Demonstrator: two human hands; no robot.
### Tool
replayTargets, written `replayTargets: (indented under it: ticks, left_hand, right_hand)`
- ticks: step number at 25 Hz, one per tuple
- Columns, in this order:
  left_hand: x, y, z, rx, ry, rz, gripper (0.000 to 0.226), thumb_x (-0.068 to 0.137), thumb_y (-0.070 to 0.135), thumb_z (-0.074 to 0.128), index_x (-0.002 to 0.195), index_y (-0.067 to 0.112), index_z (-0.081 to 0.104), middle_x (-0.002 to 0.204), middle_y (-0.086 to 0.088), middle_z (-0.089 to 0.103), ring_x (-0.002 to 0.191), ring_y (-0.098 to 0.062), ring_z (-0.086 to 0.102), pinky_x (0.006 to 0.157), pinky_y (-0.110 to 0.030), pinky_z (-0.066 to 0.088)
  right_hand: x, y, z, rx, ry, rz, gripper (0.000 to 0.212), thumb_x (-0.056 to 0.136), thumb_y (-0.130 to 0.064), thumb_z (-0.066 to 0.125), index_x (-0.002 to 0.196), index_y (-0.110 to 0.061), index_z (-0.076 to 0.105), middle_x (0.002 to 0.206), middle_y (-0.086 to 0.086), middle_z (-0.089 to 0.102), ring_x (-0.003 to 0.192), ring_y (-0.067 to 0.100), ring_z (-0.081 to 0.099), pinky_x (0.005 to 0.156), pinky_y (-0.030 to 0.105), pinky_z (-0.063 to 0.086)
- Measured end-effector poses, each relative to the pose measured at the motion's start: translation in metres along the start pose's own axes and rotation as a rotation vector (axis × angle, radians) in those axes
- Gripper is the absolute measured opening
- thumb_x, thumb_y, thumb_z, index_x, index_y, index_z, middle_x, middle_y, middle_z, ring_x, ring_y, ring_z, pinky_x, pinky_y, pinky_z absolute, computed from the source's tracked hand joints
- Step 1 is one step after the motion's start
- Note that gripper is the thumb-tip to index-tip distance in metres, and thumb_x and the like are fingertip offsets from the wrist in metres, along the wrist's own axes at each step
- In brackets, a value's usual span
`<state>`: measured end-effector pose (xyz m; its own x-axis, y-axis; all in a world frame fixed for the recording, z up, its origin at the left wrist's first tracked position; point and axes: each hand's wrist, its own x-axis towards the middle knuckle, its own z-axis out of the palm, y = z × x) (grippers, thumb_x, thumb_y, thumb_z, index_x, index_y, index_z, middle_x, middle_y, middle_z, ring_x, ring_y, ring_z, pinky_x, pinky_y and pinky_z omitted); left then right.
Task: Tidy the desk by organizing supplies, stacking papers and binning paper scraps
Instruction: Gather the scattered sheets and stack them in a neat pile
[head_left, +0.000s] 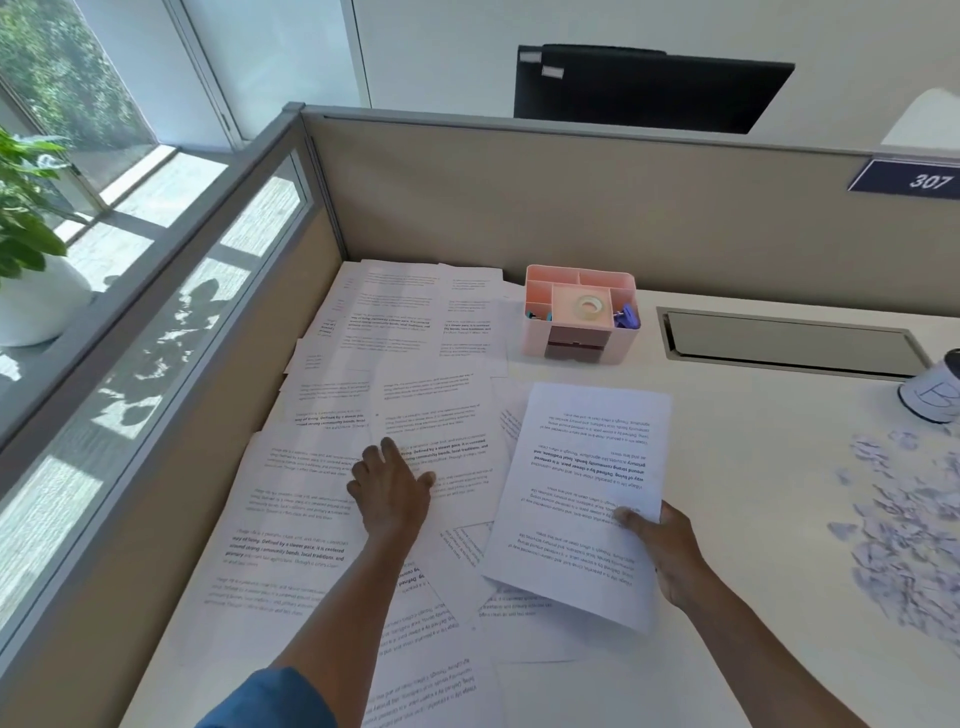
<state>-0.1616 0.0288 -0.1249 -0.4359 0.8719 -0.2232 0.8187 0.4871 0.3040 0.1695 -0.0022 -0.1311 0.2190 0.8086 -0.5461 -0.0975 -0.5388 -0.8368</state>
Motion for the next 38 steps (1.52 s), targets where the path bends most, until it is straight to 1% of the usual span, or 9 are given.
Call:
replayTargets:
  ticks: [4, 7, 11, 14, 16, 18, 27, 33, 38]
  left_hand:
    - [0.016, 0.019, -0.01, -0.017, -0.098, -0.138, 0.117, 0.077, 0.04, 0.084, 0.156, 0.006, 0.004, 0.148, -0.026, 0.031, 0.13, -0.045, 0.044, 0.109, -0.052, 0.035]
    - [0.028, 0.018, -0.015, -0.079, -0.131, -0.19, 0.126, 0.072, 0.032, 0.09, 0.157, 0.007, -0.001, 0.144, -0.026, 0.033, 0.124, -0.044, 0.052, 0.107, -0.052, 0.036]
    - [0.032, 0.013, -0.006, -0.175, -0.106, -0.184, 0.095, 0.079, 0.015, 0.08, 0.151, 0.009, 0.018, 0.129, -0.019, 0.057, 0.118, -0.038, 0.058, 0.104, -0.051, 0.036]
    - [0.033, 0.01, -0.004, -0.255, -0.055, -0.18, 0.04, 0.08, 0.013, 0.067, 0.118, 0.014, 0.052, 0.105, -0.009, 0.069, 0.104, -0.033, 0.063, 0.096, -0.044, 0.039]
    - [0.032, 0.006, -0.007, -0.384, -0.065, -0.168, 0.02, 0.081, 0.017, 0.065, 0.101, 0.015, 0.062, 0.094, -0.003, 0.07, 0.095, -0.029, 0.064, 0.085, -0.038, 0.047]
    - [0.029, 0.003, -0.011, -0.596, -0.092, -0.143, 0.016, 0.082, 0.016, 0.067, 0.098, 0.015, 0.063, 0.09, 0.0, 0.069, 0.091, -0.026, 0.067, 0.071, -0.033, 0.051]
    - [-0.009, -0.002, -0.055, -1.328, -0.502, 0.09, 0.056, 0.071, 0.006, 0.083, 0.123, 0.011, 0.061, 0.115, -0.014, 0.074, 0.103, -0.035, 0.072, 0.077, -0.043, 0.062]
    - [-0.052, 0.011, -0.048, -1.171, -0.662, 0.134, 0.06, 0.071, 0.011, 0.082, 0.127, 0.007, 0.061, 0.119, -0.017, 0.072, 0.107, -0.037, 0.07, 0.089, -0.05, 0.059]
    - [-0.093, 0.024, -0.015, -0.846, -0.437, 0.122, 0.051, 0.073, 0.02, 0.089, 0.116, 0.021, 0.06, 0.113, 0.0, 0.073, 0.096, -0.019, 0.073, 0.076, -0.029, 0.059]
  right_hand:
    - [0.0, 0.002, -0.005, -0.004, 0.025, 0.01, 0.021, 0.086, -0.006, 0.071, 0.107, -0.011, 0.069, 0.102, 0.01, 0.075, 0.092, 0.033, 0.071, 0.083, 0.043, 0.057]
    - [0.001, 0.002, -0.007, -0.003, 0.031, 0.015, 0.022, 0.086, -0.007, 0.071, 0.108, -0.011, 0.069, 0.102, 0.009, 0.075, 0.092, 0.033, 0.071, 0.083, 0.045, 0.057]
    - [0.003, 0.002, -0.007, 0.004, 0.04, 0.018, 0.02, 0.086, -0.008, 0.072, 0.105, -0.013, 0.07, 0.1, 0.008, 0.075, 0.091, 0.031, 0.071, 0.081, 0.043, 0.057]
    - [0.004, 0.001, -0.011, -0.001, 0.045, 0.014, 0.02, 0.086, -0.007, 0.071, 0.104, -0.014, 0.071, 0.101, 0.008, 0.075, 0.092, 0.031, 0.071, 0.086, 0.046, 0.057]
    - [0.005, 0.001, -0.014, 0.004, 0.043, 0.008, 0.019, 0.086, -0.007, 0.071, 0.103, -0.015, 0.071, 0.1, 0.007, 0.076, 0.092, 0.03, 0.071, 0.087, 0.046, 0.056]
    - [0.004, -0.001, -0.018, 0.016, 0.038, 0.005, 0.019, 0.086, -0.007, 0.071, 0.103, -0.015, 0.071, 0.101, 0.007, 0.076, 0.093, 0.03, 0.071, 0.088, 0.046, 0.056]
    - [-0.001, -0.009, -0.033, 0.053, 0.01, -0.048, 0.022, 0.087, -0.004, 0.069, 0.106, -0.013, 0.07, 0.106, 0.011, 0.073, 0.093, 0.031, 0.069, 0.089, 0.045, 0.054]
    - [-0.027, -0.012, -0.018, 0.086, -0.163, -0.067, 0.027, 0.086, -0.006, 0.071, 0.112, -0.012, 0.069, 0.106, 0.01, 0.075, 0.097, 0.034, 0.071, 0.088, 0.051, 0.056]
    - [-0.042, -0.013, -0.014, 0.13, -0.264, -0.08, 0.025, 0.086, -0.009, 0.072, 0.111, -0.011, 0.069, 0.102, 0.012, 0.076, 0.093, 0.035, 0.072, 0.079, 0.048, 0.059]
